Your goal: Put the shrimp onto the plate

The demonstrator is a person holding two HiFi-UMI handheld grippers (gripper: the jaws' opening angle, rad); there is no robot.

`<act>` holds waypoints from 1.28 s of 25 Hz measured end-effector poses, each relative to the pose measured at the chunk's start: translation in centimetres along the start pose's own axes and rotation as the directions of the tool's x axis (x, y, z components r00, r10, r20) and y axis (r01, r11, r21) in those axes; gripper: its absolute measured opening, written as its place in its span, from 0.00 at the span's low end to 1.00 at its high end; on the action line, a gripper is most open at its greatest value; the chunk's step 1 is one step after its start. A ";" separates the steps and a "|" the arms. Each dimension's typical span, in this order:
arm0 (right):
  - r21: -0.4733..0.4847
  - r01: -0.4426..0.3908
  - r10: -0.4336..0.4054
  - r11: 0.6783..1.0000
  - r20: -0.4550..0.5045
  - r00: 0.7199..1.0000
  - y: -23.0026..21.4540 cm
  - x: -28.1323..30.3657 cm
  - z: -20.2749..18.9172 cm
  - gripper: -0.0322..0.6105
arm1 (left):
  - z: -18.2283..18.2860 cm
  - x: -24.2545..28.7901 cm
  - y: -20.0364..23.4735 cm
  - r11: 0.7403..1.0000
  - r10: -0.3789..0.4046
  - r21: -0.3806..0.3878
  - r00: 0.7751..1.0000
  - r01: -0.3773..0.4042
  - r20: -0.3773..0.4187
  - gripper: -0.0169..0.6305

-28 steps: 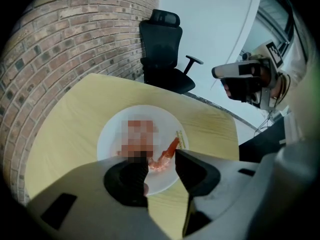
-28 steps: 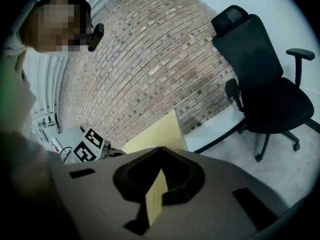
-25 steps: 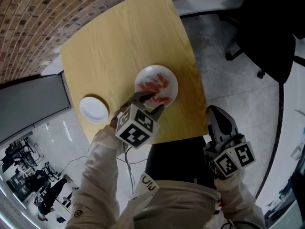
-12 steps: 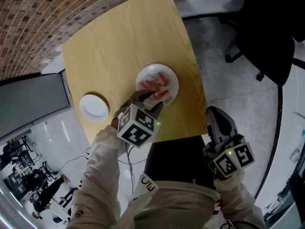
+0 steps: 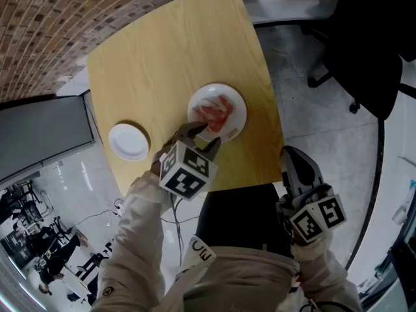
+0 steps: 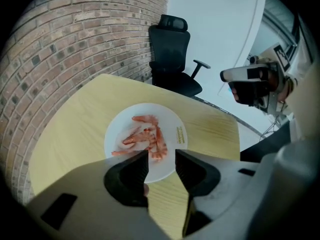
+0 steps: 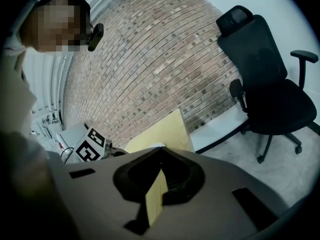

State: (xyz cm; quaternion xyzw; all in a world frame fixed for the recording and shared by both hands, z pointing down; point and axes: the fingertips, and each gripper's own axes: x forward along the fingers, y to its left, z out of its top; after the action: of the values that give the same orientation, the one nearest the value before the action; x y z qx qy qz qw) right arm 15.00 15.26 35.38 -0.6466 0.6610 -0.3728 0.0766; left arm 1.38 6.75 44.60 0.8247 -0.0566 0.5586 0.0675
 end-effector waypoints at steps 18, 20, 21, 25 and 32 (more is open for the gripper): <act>-0.150 -0.095 0.100 0.984 0.024 0.995 11.2 -0.2 3.8 0.09 | -2.6 -15.2 2.9 0.954 0.248 -0.235 0.934 -0.188 0.258 0.06; -0.170 -0.110 0.116 0.979 0.027 0.993 14.1 -0.9 3.8 0.09 | -3.6 -18.7 2.7 0.931 0.306 -0.299 0.897 -0.210 0.320 0.05; -0.176 -0.118 0.125 0.977 0.026 0.992 15.6 -1.3 3.5 0.09 | -4.3 -20.6 2.5 0.916 0.338 -0.335 0.874 -0.221 0.349 0.05; -0.221 -0.145 0.158 0.964 0.039 0.987 21.6 -2.7 2.5 0.09 | -7.4 -27.6 1.8 0.859 0.468 -0.437 0.756 -0.267 0.458 0.04; -0.367 -0.153 0.196 0.918 0.083 0.977 32.2 -4.1 1.9 0.09 | -13.2 -36.9 0.4 0.765 0.641 -0.514 0.541 -0.388 0.545 0.04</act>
State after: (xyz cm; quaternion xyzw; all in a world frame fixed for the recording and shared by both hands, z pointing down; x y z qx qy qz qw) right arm -8.95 14.59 13.40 -0.6090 0.7672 -0.1989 0.0296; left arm -24.36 9.35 15.17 0.8915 -0.4144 0.1829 0.0091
